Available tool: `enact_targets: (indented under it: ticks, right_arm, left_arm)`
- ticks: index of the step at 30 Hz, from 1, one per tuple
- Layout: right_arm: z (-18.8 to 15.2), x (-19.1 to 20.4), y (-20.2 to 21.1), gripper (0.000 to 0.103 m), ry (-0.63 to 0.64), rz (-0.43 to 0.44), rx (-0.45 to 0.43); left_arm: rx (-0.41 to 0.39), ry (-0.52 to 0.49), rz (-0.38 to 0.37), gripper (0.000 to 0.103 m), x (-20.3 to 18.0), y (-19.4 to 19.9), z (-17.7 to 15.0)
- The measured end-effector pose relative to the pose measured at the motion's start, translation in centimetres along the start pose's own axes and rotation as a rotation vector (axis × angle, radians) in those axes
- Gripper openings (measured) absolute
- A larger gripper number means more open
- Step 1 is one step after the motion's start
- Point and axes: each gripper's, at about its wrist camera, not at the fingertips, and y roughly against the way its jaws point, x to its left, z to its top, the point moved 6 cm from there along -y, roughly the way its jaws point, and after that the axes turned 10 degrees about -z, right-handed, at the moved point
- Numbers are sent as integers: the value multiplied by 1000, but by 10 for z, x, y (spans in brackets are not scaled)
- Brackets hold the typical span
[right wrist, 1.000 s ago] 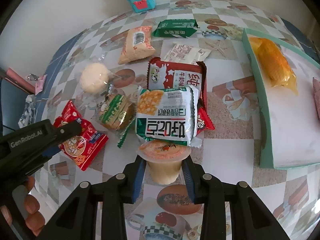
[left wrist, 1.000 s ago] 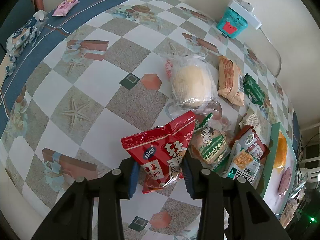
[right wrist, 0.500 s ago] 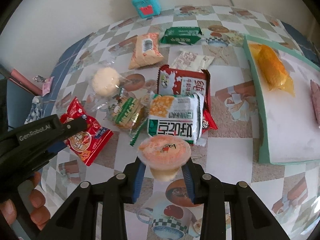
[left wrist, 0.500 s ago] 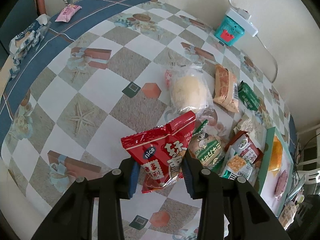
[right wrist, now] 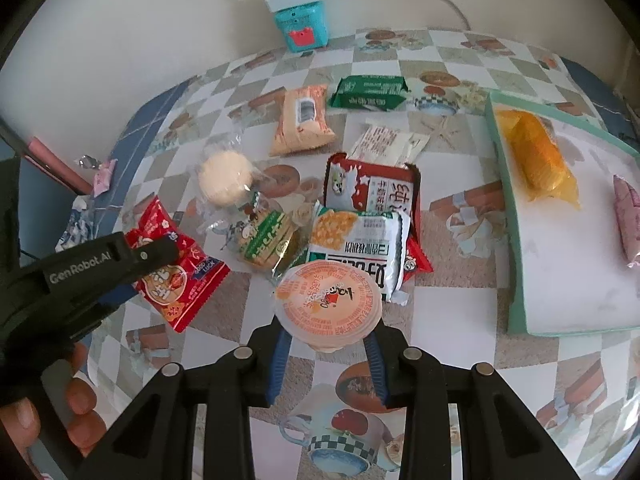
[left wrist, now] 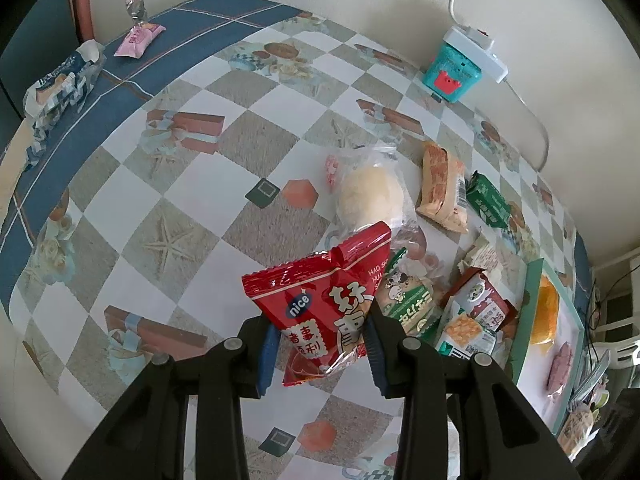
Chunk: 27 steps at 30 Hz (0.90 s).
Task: Organize snacks
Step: 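Carry the red bag with the left tool while the right tool carries the cup to the tray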
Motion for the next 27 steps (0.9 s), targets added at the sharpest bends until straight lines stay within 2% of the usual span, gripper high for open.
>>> enact_targets:
  ticks: [8,12,19,27]
  right_arm:
    - [11,-12,21,37,-30,-31,-80]
    - [17,-30,22,37,-84,-44,-86]
    - [27,-88,24,37,-202,-175,-110]
    - [26,-159,22,37,-360,-262,-93]
  left_arm:
    - [-49,-36,-5,40,-13,18,4]
    - [-57,-63,-12,40,-25,21,3]
    - [-46,-163,-42,40,-64,20,-9]
    - [-12,-287,-67,40,-113,12,-30]
